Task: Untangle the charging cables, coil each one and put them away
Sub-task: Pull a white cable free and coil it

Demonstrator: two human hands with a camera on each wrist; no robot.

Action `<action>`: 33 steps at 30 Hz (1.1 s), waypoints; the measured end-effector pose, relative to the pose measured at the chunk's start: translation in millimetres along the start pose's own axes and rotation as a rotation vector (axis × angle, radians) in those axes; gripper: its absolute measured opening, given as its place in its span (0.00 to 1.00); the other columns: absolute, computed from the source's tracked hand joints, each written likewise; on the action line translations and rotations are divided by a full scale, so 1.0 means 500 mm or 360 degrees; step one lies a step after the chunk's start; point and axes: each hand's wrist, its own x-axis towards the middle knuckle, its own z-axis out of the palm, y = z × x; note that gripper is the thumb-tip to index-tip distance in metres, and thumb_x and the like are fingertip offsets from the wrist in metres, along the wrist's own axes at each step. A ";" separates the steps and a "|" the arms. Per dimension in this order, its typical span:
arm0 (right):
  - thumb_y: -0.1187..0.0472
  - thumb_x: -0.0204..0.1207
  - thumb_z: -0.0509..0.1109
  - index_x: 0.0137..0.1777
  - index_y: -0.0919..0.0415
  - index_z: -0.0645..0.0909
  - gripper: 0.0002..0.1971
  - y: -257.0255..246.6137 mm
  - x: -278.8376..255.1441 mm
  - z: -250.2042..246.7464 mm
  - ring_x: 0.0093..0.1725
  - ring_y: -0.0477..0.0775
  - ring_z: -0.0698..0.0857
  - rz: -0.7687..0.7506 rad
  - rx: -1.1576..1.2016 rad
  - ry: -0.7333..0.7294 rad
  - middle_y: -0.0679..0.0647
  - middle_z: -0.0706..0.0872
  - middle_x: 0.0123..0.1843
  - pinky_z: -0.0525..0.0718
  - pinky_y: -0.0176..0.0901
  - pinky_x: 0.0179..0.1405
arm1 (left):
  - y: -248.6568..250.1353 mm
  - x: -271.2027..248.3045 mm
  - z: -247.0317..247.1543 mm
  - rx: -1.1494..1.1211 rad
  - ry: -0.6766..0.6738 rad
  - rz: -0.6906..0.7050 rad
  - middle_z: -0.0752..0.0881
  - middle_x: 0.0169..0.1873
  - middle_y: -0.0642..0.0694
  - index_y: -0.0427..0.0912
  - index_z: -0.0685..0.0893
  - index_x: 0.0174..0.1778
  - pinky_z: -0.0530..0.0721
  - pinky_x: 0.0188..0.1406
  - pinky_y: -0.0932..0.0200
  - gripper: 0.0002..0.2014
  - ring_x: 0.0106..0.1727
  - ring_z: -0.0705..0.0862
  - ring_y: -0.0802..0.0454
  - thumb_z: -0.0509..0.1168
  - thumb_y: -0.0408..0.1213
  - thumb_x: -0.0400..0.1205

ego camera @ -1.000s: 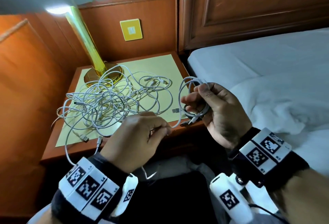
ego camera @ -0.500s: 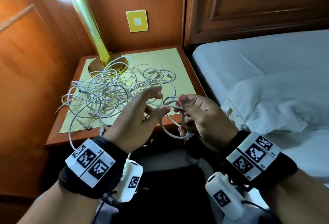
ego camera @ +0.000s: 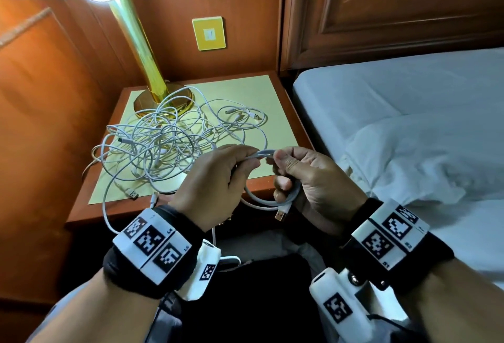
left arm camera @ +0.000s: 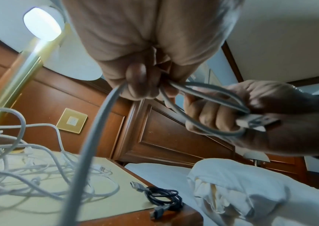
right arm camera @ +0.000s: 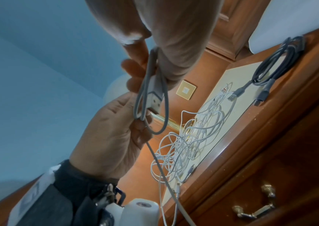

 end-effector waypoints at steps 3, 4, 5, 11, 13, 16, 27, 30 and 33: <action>0.60 0.86 0.63 0.52 0.67 0.76 0.08 -0.007 -0.003 -0.003 0.21 0.43 0.62 0.0122 -0.0029 -0.0078 0.52 0.66 0.29 0.76 0.37 0.22 | -0.002 0.004 -0.001 0.0051 -0.0115 0.0054 0.85 0.48 0.52 0.44 0.83 0.72 0.80 0.47 0.61 0.20 0.46 0.83 0.54 0.61 0.39 0.84; 0.59 0.85 0.63 0.50 0.67 0.76 0.10 -0.006 -0.005 -0.003 0.21 0.44 0.61 0.0137 -0.0060 -0.0064 0.52 0.64 0.29 0.74 0.37 0.22 | 0.000 0.003 0.000 0.0050 -0.0181 0.0049 0.81 0.47 0.52 0.43 0.80 0.76 0.77 0.47 0.65 0.22 0.46 0.80 0.55 0.60 0.38 0.84; 0.57 0.84 0.65 0.48 0.66 0.76 0.11 -0.004 -0.005 -0.002 0.21 0.45 0.61 0.0128 -0.0064 -0.0032 0.53 0.64 0.29 0.72 0.37 0.21 | 0.001 0.002 0.002 0.0063 -0.0241 0.0056 0.79 0.47 0.51 0.42 0.76 0.79 0.75 0.47 0.68 0.25 0.46 0.77 0.56 0.58 0.37 0.84; 0.55 0.86 0.63 0.43 0.61 0.73 0.12 -0.001 -0.001 0.012 0.18 0.44 0.60 0.0060 0.0153 0.0122 0.48 0.62 0.24 0.66 0.38 0.21 | -0.004 -0.001 0.003 0.0117 -0.0286 -0.0126 0.82 0.52 0.54 0.44 0.71 0.82 0.71 0.48 0.70 0.25 0.51 0.76 0.59 0.62 0.37 0.87; 0.55 0.87 0.61 0.43 0.61 0.72 0.13 -0.003 -0.003 0.015 0.18 0.45 0.59 0.0085 0.0188 0.0123 0.49 0.61 0.25 0.68 0.40 0.23 | -0.002 0.000 0.005 0.0081 -0.0291 -0.0165 0.86 0.47 0.52 0.46 0.78 0.74 0.75 0.41 0.64 0.18 0.45 0.81 0.55 0.59 0.36 0.87; 0.57 0.87 0.59 0.43 0.62 0.72 0.12 -0.010 0.002 0.011 0.19 0.47 0.60 0.0172 0.0268 0.0057 0.51 0.65 0.26 0.75 0.45 0.32 | 0.001 0.001 0.003 0.0095 -0.0163 -0.0012 0.81 0.37 0.53 0.43 0.82 0.67 0.75 0.36 0.62 0.15 0.34 0.77 0.56 0.56 0.33 0.88; 0.47 0.86 0.59 0.35 0.54 0.69 0.19 -0.051 -0.002 -0.015 0.17 0.46 0.57 0.0151 0.0190 0.0089 0.46 0.56 0.22 0.64 0.41 0.22 | -0.028 0.019 -0.028 -0.0222 -0.0012 0.0020 0.86 0.47 0.56 0.47 0.86 0.70 0.79 0.41 0.70 0.16 0.42 0.83 0.61 0.65 0.38 0.86; 0.45 0.88 0.56 0.36 0.53 0.69 0.19 -0.073 -0.004 -0.037 0.19 0.45 0.57 0.0008 0.0335 0.0201 0.45 0.57 0.24 0.68 0.39 0.22 | -0.066 0.020 -0.062 -0.0062 0.0146 -0.0056 0.86 0.45 0.55 0.50 0.90 0.63 0.78 0.37 0.66 0.14 0.39 0.82 0.56 0.69 0.32 0.84; 0.45 0.89 0.54 0.37 0.53 0.70 0.20 -0.077 -0.003 -0.046 0.20 0.46 0.58 -0.0146 0.0342 0.0266 0.46 0.57 0.26 0.73 0.38 0.26 | -0.072 0.010 -0.066 0.0227 0.0229 -0.0038 0.88 0.42 0.54 0.50 0.93 0.57 0.81 0.39 0.64 0.11 0.37 0.83 0.55 0.73 0.32 0.81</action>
